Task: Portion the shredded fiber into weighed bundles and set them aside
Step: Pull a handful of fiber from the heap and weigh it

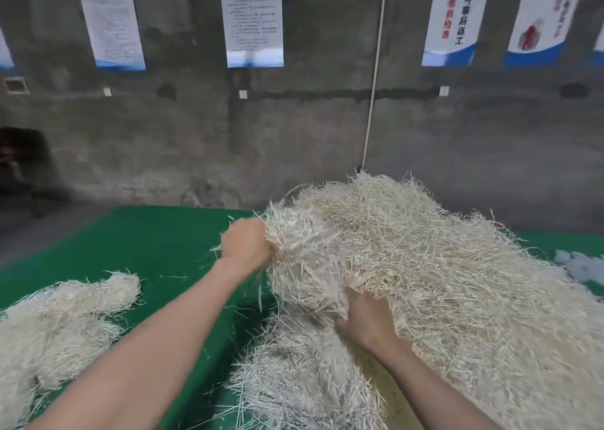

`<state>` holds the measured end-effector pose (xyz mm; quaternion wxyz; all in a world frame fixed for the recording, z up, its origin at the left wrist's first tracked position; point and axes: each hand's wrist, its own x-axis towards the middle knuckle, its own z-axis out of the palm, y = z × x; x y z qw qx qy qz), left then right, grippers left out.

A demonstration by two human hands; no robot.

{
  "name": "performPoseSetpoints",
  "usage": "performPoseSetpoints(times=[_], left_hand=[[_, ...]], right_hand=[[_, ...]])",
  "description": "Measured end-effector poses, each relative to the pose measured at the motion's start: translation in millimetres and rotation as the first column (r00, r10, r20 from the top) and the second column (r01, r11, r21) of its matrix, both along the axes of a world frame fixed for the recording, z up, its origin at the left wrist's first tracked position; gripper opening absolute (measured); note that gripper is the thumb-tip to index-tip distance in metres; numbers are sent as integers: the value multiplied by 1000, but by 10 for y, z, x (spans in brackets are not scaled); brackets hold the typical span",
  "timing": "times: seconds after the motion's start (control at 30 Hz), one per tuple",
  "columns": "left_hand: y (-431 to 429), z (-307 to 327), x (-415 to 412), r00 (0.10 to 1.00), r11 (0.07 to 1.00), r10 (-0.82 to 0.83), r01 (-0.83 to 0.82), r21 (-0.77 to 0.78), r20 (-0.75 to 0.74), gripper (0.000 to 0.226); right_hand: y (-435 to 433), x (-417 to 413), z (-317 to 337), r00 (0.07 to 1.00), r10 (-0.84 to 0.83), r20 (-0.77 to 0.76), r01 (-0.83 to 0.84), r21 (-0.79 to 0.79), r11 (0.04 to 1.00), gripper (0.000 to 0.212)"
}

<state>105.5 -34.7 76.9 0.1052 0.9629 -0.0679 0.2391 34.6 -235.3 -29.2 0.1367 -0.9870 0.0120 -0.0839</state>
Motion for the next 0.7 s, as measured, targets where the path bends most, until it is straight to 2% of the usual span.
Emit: performPoseSetpoints(times=[0.07, 0.13, 0.17, 0.23, 0.27, 0.3, 0.37, 0.43, 0.53, 0.57, 0.63, 0.67, 0.7], left_hand=[[-38, 75, 54, 995, 997, -29, 35, -64, 90, 17], [-88, 100, 59, 991, 971, -45, 72, -227, 124, 20], [-96, 119, 67, 993, 926, -17, 60, -373, 116, 21], [-74, 192, 120, 999, 738, -1, 27, -674, 39, 25], [-76, 221, 129, 999, 646, -42, 25, -763, -2, 23], [-103, 239, 113, 994, 594, -97, 25, -804, -41, 17], [-186, 268, 42, 977, 592, -170, 0, -806, -125, 16], [-260, 297, -49, 965, 638, -217, 24, -770, -150, 20], [-316, 484, -192, 954, 674, -293, 158, -721, -64, 25], [-340, 573, -236, 948, 659, -317, 192, -727, -38, 27], [-408, 740, -329, 930, 557, -366, 185, -810, -40, 31], [-439, 806, -390, 908, 470, -412, 145, -870, -71, 29], [-454, 849, -425, 877, 427, -467, 108, -898, -116, 22]], right_hand=[[-34, -26, -102, 999, -7, -36, 9, 36, 999, 58], [-85, -40, -151, 999, -22, -26, 23, 52, 998, 61], [-107, -57, -169, 999, -29, -43, 30, 16, 999, 62], [-106, -154, -224, 996, -46, -76, 41, -64, 997, 64], [-79, -211, -222, 993, -53, -102, 46, -69, 997, 67], [-63, -256, -200, 990, -42, -135, 38, -29, 999, 72], [-48, -328, -14, 986, 22, -167, 15, 215, 977, 90], [-51, -367, 377, 997, 78, -23, -57, 485, 873, 111], [22, -306, 900, 977, 61, 203, -161, 522, 837, 136], [100, -239, 984, 975, 74, 210, -185, 577, 795, 139], [349, -104, 987, 979, 182, 91, -186, 761, 621, 132], [478, -57, 886, 963, 270, 13, -168, 813, 557, 120], [591, -74, 743, 938, 340, -75, -139, 816, 561, 105]])
